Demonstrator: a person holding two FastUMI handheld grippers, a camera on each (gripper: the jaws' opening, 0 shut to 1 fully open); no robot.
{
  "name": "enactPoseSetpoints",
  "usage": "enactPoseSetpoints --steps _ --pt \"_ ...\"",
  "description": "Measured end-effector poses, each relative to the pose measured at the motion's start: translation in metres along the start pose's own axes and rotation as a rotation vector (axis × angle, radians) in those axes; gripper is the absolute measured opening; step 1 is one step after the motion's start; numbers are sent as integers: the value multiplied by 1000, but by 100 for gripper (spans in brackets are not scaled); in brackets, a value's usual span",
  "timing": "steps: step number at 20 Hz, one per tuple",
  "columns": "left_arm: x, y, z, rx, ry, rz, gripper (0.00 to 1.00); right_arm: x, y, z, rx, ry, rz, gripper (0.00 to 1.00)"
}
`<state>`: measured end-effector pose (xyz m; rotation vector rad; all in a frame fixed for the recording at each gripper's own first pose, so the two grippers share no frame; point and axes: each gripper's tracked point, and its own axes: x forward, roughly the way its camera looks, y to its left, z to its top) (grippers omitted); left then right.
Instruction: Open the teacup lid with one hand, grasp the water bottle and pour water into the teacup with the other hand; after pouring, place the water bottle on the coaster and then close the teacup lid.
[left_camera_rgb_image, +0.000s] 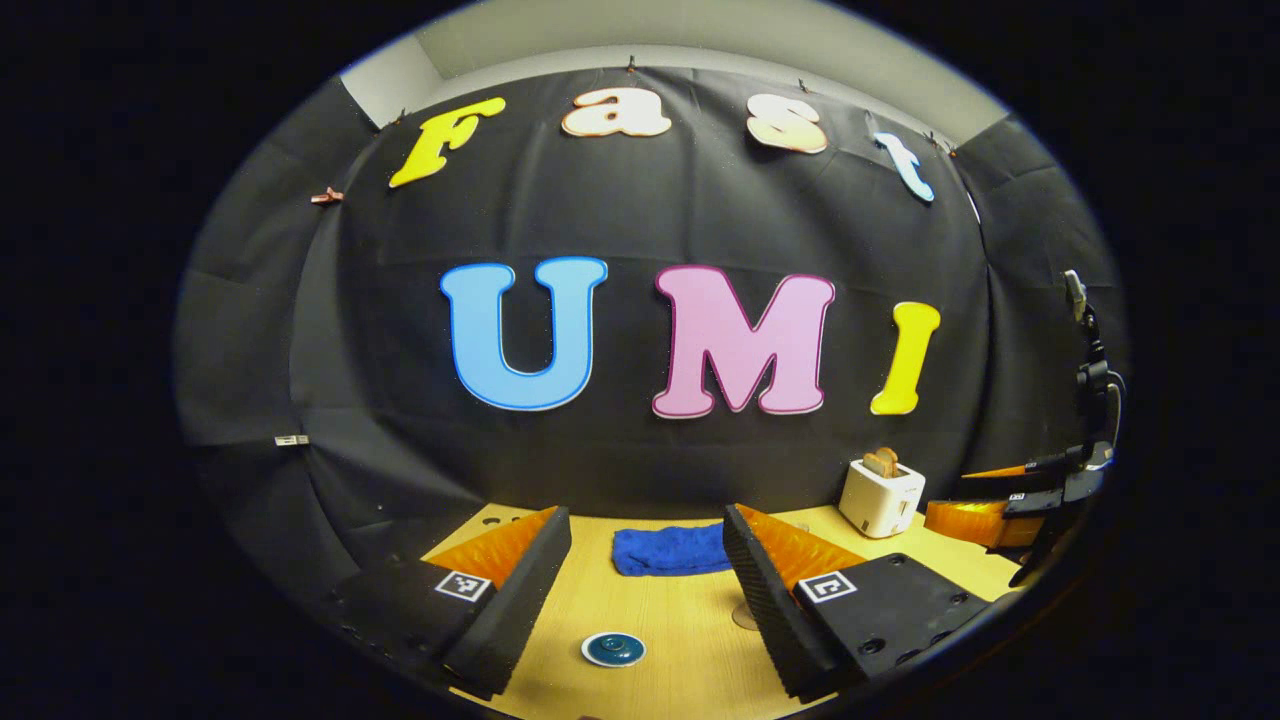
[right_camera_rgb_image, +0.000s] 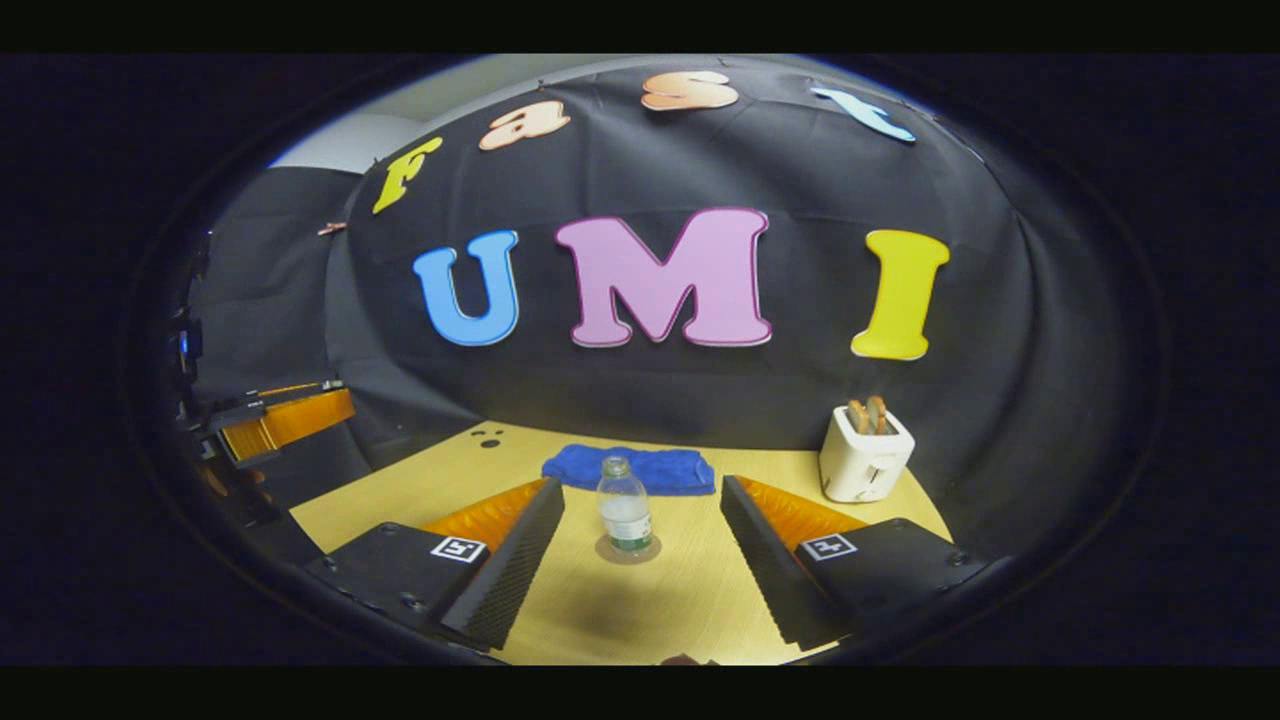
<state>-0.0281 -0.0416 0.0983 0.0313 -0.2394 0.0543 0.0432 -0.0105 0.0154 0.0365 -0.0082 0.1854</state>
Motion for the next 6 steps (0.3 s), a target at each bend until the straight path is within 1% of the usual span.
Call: enactPoseSetpoints --steps 3,4,5,6 --pt "-17 3 12 -28 -6 4 96 -17 1 14 8 -24 -20 98" --pt "-21 4 16 -32 -11 7 93 -22 2 18 2 -29 -30 98" --pt "-25 6 21 -33 -19 10 95 -28 1 21 -1 -37 -43 98" --pt "-28 9 24 -29 -27 11 96 -34 4 24 9 -36 -51 98"
